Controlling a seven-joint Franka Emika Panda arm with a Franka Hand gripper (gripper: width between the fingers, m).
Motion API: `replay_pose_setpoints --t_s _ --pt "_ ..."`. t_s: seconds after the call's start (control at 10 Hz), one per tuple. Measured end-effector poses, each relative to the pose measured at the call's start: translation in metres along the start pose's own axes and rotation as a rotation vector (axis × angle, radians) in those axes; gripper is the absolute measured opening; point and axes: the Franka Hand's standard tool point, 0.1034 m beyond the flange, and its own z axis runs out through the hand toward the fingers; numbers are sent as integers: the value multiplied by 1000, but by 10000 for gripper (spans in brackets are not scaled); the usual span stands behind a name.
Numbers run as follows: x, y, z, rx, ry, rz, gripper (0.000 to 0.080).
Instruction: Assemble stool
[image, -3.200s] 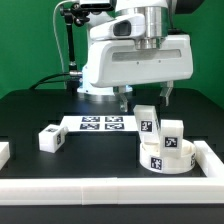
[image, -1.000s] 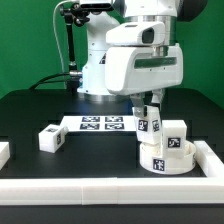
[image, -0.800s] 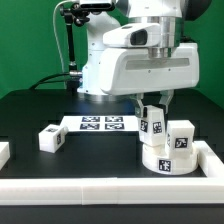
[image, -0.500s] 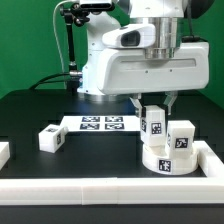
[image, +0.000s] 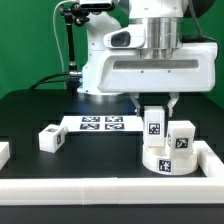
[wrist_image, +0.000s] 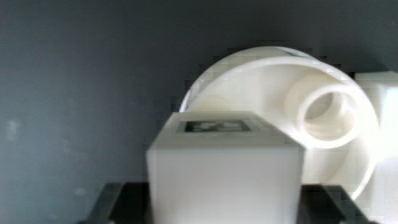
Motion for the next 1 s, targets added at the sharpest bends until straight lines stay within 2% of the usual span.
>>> replay_pose_setpoints --t_s 0.5,0.7,1.0 --pt "-1 -2 0 18 -6 341 340" --pt "-1 -1 1 49 -22 565 340" --pt "-2 -4 1 72 -39 807 340"
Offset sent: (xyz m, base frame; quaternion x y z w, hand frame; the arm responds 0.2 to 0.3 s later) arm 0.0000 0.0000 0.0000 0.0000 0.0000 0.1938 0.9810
